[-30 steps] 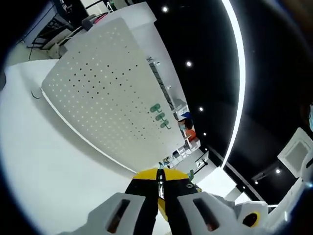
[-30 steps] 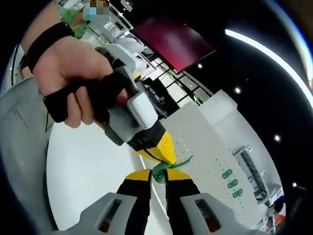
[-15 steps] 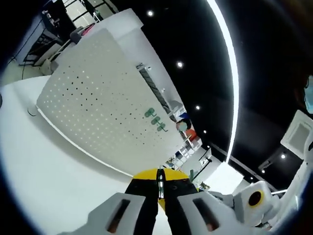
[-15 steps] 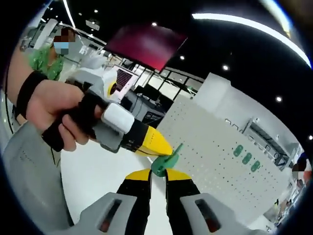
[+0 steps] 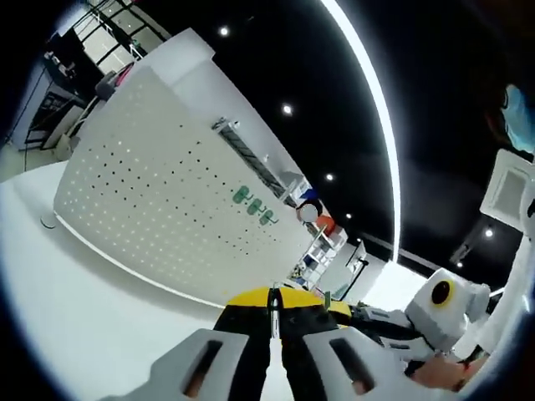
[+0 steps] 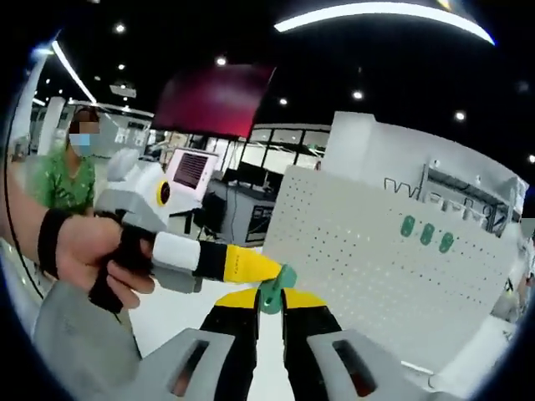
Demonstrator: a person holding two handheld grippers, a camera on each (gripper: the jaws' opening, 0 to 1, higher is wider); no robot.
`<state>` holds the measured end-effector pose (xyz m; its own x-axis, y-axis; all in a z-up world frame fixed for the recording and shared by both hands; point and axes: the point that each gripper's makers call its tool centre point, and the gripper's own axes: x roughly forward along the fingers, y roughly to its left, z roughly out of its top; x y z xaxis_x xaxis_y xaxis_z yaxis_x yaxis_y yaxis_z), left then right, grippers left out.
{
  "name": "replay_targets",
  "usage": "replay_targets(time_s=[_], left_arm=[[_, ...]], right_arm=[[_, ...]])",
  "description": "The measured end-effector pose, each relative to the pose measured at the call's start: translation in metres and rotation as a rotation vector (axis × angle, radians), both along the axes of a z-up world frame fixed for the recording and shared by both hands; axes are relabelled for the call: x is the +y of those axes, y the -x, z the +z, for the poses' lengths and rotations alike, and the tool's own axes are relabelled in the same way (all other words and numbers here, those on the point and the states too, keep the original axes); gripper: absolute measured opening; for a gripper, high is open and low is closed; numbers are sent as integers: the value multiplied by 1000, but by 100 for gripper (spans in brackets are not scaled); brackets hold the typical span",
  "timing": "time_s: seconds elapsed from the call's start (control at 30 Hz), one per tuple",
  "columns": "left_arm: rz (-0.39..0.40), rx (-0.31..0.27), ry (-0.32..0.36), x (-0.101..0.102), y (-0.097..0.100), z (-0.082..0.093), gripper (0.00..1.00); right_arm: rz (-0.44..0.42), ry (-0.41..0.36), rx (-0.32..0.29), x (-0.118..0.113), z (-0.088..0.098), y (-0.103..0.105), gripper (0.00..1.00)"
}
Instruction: Insert the hook assembly into the mounting plate slot until the hook locks in place.
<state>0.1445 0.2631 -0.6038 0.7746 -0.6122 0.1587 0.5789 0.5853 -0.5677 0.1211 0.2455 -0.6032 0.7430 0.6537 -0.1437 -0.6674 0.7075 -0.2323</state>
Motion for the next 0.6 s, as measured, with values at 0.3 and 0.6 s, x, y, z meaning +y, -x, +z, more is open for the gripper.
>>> replay_targets(time_s=[0.3, 0.6], left_arm=[[28, -82, -85, -9, 9, 0, 2], [74, -171, -192, -17, 16, 2, 2]], right_arm=[[7, -145, 163, -7, -8, -1, 7], [15, -152, 216, -12, -12, 0, 4]])
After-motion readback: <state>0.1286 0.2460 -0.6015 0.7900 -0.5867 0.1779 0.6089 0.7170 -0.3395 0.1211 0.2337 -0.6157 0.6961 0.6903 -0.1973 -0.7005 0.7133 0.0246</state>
